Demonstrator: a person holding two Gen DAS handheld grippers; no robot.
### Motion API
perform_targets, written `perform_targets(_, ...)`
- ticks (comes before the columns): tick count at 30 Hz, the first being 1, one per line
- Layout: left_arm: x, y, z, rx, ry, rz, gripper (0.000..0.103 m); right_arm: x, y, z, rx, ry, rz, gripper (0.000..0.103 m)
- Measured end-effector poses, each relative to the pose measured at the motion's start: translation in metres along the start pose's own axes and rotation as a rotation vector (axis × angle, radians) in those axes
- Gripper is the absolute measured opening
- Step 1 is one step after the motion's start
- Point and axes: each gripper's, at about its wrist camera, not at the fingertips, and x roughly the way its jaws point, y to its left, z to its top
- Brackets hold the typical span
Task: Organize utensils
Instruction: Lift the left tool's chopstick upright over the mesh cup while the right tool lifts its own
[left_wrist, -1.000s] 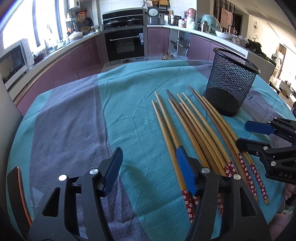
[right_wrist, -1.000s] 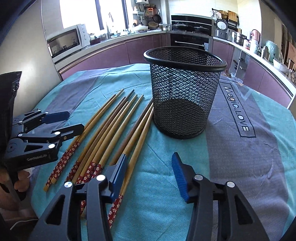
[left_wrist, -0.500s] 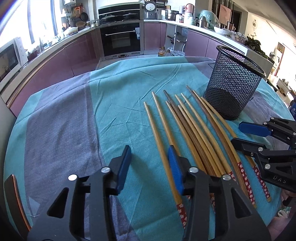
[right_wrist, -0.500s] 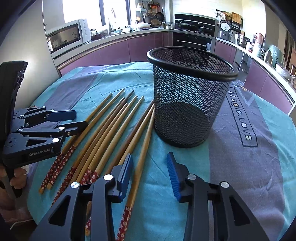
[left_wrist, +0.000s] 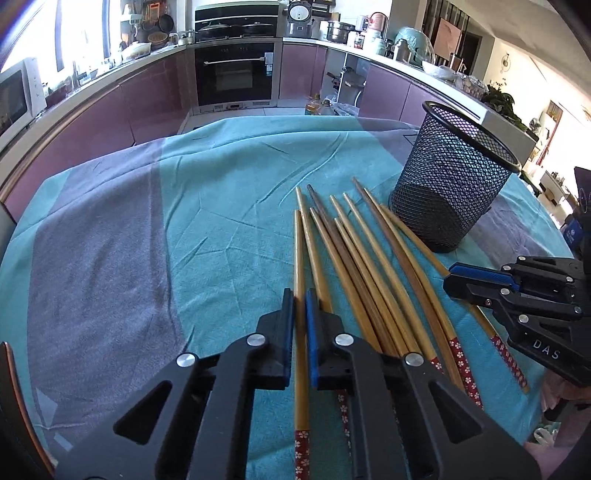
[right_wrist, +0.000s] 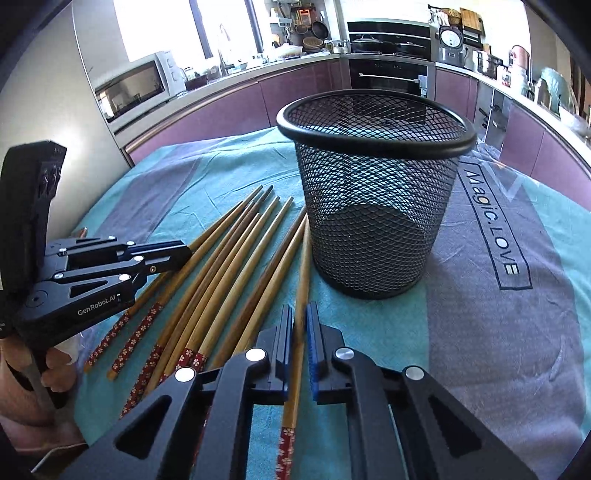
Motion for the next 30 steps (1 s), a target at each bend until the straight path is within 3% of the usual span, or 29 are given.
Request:
perform_targets(9,-0.035,-0.002,0.001,0.0,-0.052,-0.072,0.007,-0.034,0.001,0.003,-0.011,-0.086,0.085,0.006)
perform_targets(23,-0.147,-0.008,0.026,0.024,-0.264,-0.223,0.007,-0.102,-0.005,0.025,-0.009,-0.315,0.142,0.006)
perform_targets(30,-0.183,-0.011,0.043,-0.002,-0.342,-0.29,0.007,-0.125,-0.015,0.043,-0.013,-0.396,0.14,0.006)
